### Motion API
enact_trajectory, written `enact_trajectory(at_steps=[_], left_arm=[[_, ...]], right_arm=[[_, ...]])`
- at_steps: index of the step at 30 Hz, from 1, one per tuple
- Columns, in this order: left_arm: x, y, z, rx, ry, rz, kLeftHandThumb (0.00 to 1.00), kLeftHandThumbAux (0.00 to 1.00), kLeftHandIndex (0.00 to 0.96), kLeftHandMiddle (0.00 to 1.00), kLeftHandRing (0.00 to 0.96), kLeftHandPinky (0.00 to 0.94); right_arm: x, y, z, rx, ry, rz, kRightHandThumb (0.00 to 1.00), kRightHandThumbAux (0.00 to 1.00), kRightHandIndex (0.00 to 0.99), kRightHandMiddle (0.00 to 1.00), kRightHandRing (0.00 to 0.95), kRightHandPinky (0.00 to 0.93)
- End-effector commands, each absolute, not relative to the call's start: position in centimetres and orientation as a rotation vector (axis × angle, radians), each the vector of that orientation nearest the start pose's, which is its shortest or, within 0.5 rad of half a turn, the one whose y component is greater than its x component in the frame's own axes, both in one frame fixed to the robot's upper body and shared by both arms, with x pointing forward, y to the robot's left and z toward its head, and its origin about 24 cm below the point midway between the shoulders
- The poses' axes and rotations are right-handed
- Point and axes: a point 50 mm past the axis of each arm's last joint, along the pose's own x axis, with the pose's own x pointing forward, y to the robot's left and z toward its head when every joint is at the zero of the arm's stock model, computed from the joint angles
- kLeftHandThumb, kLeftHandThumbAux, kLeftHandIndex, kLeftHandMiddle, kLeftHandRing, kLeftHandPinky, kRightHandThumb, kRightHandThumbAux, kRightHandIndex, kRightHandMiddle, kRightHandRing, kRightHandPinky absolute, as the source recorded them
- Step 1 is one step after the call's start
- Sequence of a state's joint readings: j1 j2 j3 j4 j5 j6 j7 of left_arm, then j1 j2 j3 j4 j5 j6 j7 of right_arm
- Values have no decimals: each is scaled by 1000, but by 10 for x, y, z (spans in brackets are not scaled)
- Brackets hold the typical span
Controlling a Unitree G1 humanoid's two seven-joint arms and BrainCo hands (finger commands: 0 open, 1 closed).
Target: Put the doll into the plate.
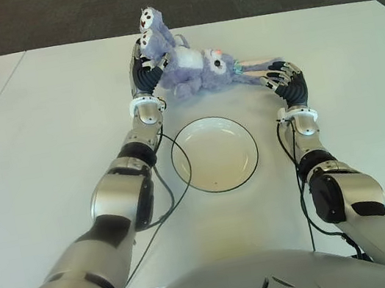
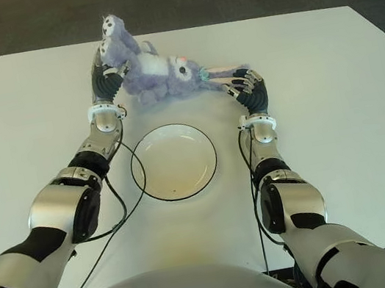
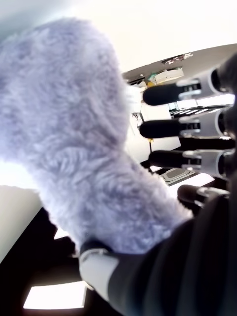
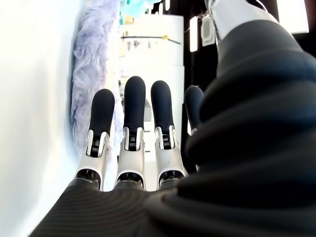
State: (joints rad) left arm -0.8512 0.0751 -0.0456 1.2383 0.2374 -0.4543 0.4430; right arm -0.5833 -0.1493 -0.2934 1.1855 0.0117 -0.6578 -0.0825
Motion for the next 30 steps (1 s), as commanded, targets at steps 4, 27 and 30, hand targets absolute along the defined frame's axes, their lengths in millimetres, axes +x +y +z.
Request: enact_trajectory(at_steps=[4,27,30], left_arm=[[371,104,61,374,-124,45,227,568,68,195,233,249],[353,79,49,294,-165,-87,319,641,110,239,264,287],[353,77,50,272,-166,-97,346,646,118,246,271,301]], right_arm=[[227,-189,-95,63,404,-299,130,851,282,307,312,336],[228,-190,-95,69,407,-306,125,860,273,300,306,336],[228,-190,-95,73,405,-308,127,864,274,301,308,339]])
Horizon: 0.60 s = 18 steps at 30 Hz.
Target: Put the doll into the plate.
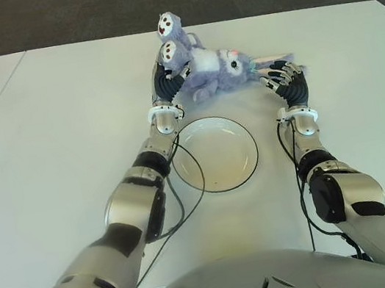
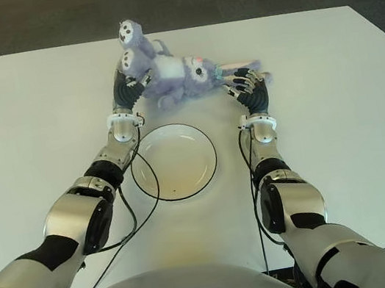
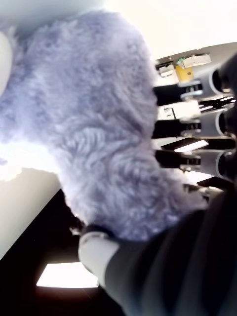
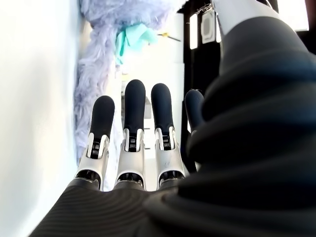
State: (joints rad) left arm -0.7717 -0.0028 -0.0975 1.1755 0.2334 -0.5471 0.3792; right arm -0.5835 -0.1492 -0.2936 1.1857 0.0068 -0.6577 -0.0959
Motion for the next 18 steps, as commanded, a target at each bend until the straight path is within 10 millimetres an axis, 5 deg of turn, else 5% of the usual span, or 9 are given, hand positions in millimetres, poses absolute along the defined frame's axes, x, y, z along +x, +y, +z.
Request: enact_trajectory(at_steps=[1,10,11,12,13,18], left_arm=[[353,76,51,264,-168,-100,378,651,128,255,281,320],[355,66,60,171,-200,-128,520,650,166,282,310,348],[356,65,62,153,-198,-128,533,650,185,287,318,359],[357,64,64,141,-196,-128,659,692,353,325,358,401],[358,63,65,134,-195,-129,691,703,395,335,368,412],[368,67,69,95,-135,-102,709,701,417,404,433,468]], right_arm=[[228,-190,-95,75,405,-308,129,866,275,300,308,331],[228,-191,-96,74,417,-305,132,861,277,297,298,303],[228,-191,-96,73,418,-306,131,859,276,296,297,302],[228,-192,-96,73,419,-307,130,856,276,295,295,302],[228,-192,-96,73,419,-308,129,855,276,295,295,302],[228,-192,-96,72,419,-312,133,856,281,297,297,307]])
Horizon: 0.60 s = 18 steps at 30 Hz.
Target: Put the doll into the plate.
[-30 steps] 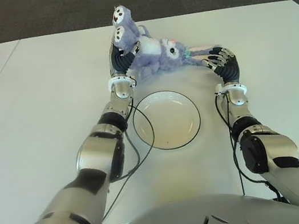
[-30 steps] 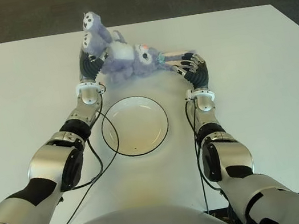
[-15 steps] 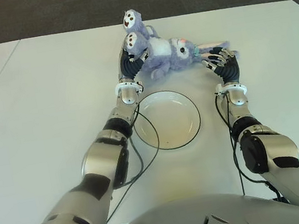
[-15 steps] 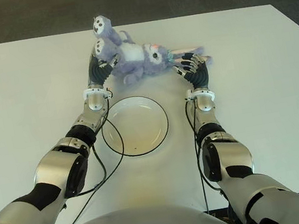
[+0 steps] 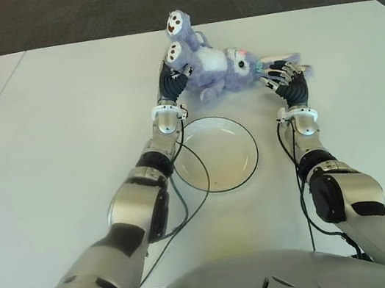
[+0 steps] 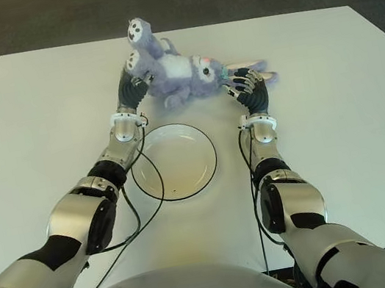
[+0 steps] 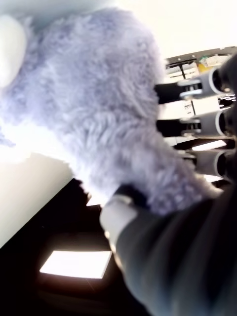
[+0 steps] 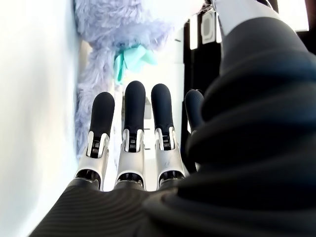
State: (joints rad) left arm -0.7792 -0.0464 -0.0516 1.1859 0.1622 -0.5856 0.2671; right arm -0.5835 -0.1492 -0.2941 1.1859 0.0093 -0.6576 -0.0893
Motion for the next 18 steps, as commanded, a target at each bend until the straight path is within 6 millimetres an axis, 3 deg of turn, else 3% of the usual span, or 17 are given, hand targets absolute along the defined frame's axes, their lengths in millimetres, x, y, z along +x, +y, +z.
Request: enact_trajectory(at_steps=[1,4,13,14,18], left_arm=[[370,68,71,74,-117,-82,803,678,396,492,531,562],[373,66,75,28,-101,-38,837,665,400,525,627,666],[377,65,85,62,-133,50,839,663,398,544,743,769],[377,65,85,70,-136,55,753,679,429,703,770,781],[377,66,85,84,-135,70,721,685,440,781,798,777]], right_arm=[[228,-192,-96,68,419,-314,139,857,285,302,302,314],[227,-192,-95,56,415,-318,151,858,289,309,316,348],[227,-191,-95,20,406,-309,139,852,286,313,322,331],[227,-191,-95,15,406,-308,130,846,283,312,322,332],[227,-191,-95,-1,412,-306,119,841,283,311,319,325]])
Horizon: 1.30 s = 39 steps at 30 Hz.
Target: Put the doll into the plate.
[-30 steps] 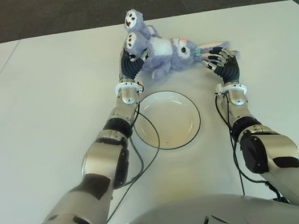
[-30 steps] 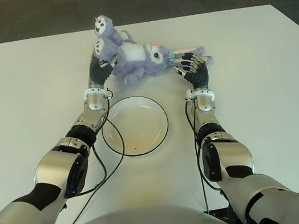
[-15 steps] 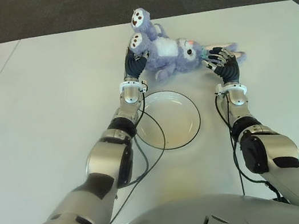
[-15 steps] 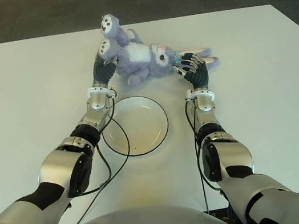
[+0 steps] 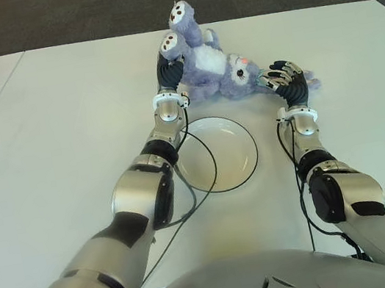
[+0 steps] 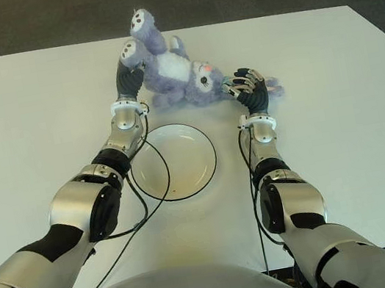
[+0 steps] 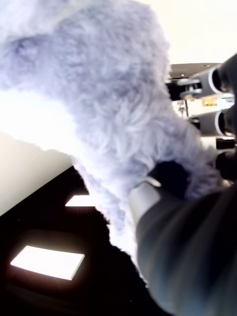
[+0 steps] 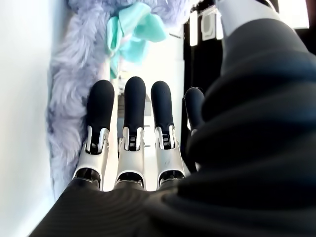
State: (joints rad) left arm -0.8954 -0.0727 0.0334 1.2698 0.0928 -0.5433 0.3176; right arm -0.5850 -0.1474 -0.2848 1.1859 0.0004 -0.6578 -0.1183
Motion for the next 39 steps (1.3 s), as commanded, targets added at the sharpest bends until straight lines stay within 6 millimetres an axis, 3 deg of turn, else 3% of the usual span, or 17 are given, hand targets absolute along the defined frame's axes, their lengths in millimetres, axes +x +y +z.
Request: enact_trajectory(at_steps=[1,7,14,30,39], left_arm=[[377,67,85,85,-134,74,720,685,440,784,800,777],[377,68,82,68,-106,87,717,688,440,811,822,782],[377,70,78,15,-74,89,720,692,442,840,855,851],[378,80,72,24,-36,115,706,698,443,845,861,843],[385,93,91,82,-132,123,705,700,443,841,856,836]], right_arm=[[226,-191,-95,-3,413,-307,118,841,283,311,319,325],[226,-191,-96,3,425,-315,116,843,288,308,314,321],[227,-190,-96,-10,425,-317,103,844,282,309,309,307],[227,-190,-97,-20,435,-308,94,851,281,312,317,327],[227,-189,-97,-2,433,-306,126,853,287,307,310,326]])
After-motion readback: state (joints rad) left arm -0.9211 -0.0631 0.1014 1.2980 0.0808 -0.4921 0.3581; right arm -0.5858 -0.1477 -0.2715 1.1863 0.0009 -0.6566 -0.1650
